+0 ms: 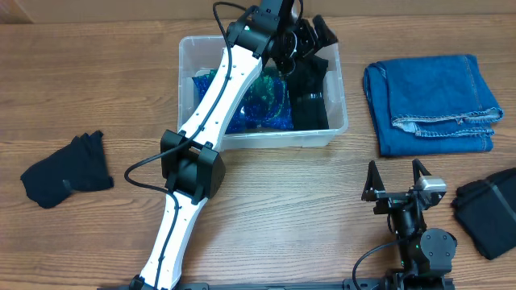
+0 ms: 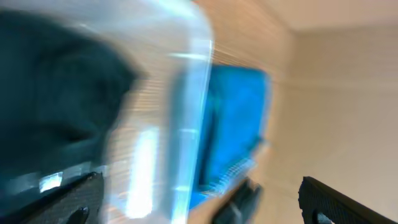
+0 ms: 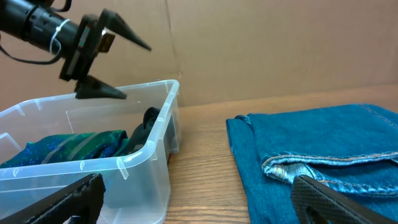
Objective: Pack container
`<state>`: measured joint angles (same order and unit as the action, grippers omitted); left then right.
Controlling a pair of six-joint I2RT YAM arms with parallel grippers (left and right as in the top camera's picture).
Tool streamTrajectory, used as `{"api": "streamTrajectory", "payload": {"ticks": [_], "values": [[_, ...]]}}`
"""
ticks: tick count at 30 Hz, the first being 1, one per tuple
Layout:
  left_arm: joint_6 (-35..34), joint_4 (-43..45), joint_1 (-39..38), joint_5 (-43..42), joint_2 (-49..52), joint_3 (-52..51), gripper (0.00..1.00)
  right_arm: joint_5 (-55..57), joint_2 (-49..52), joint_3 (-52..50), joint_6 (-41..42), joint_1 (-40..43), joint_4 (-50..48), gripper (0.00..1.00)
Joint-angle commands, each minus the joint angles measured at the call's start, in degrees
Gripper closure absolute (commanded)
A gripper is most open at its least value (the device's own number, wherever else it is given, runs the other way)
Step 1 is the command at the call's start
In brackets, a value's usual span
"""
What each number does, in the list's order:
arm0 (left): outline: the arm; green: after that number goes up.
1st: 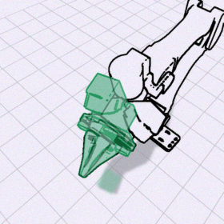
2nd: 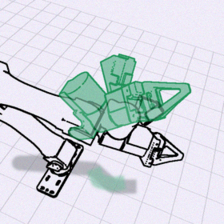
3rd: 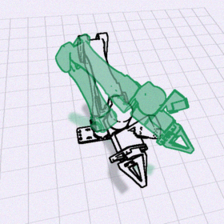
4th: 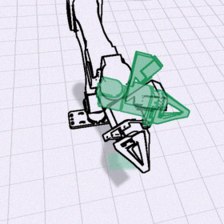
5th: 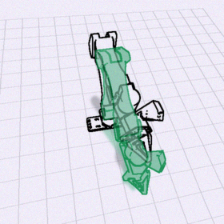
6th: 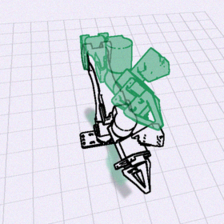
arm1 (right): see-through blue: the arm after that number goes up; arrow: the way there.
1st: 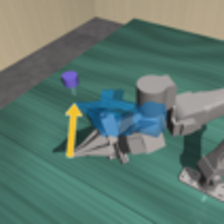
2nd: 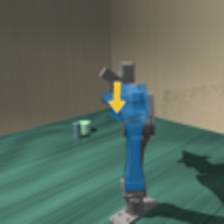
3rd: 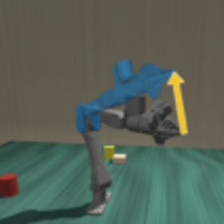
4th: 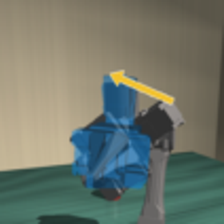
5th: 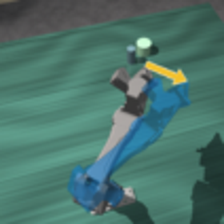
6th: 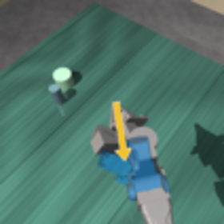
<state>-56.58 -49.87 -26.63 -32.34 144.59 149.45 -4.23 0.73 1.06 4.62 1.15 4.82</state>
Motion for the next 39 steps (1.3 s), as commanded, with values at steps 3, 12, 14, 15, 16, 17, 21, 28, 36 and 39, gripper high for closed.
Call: {"api": "streamTrajectory", "payload": {"ticks": [3, 12, 14, 15, 16, 17, 21, 28, 36, 39], "values": [[7.15, 13.77, 3.98, -28.44, -0.96, 1.16, 0.0, 0.31, -0.35, -0.59, -0.15, 0.37, -0.22, 0.0], [20.5, 19.23, 17.62, -43.56, -21.49, 1.16, 0.0, 0.31, -0.35, -0.59, -0.15, 0.37, -0.22, 0.0], [30.99, 5.86, 25.0, -34.47, -30.42, 1.16, 0.0, 0.31, -0.35, -0.59, -0.15, 0.37, -0.22, 0.0], [34.84, 0.33, 26.97, -29.22, -32.61, 1.16, 0.0, 0.31, -0.35, -0.59, -0.15, 0.37, -0.22, 0.0], [38.8, -6.1, 28.79, -21.92, -34.77, 1.16, 0.0, 0.31, -0.35, -0.59, -0.15, 0.37, -0.22, 0.0], [43.23, -16.37, 30.91, -6.1, -38.01, 1.16, 0.0, 0.31, -0.35, -0.59, -0.15, 0.37, -0.22, 0.0], [47.6, -37.07, 31.54, 29.4, -41.59, 1.16, 0.0, 0.31, -0.35, -0.59, -0.15, 0.37, -0.22, 0.0], [48.68, -45.48, 32.5, 44.87, -37.33, -13.53, 0.0, 0.31, -0.35, -0.59, -0.15, 0.37, -0.22, 0.0], [47.08, -42.14, 41.24, 46.25, -27.1, -30.32, 0.0, 0.31, -0.35, -0.59, -0.15, 0.37, -0.22, 0.0], [45.22, -39.28, 42.82, 47.39, -26.84, -35.8, 0.0, 0.31, -0.35, -0.59, -0.15, 0.37, -0.22, 0.0]]}}
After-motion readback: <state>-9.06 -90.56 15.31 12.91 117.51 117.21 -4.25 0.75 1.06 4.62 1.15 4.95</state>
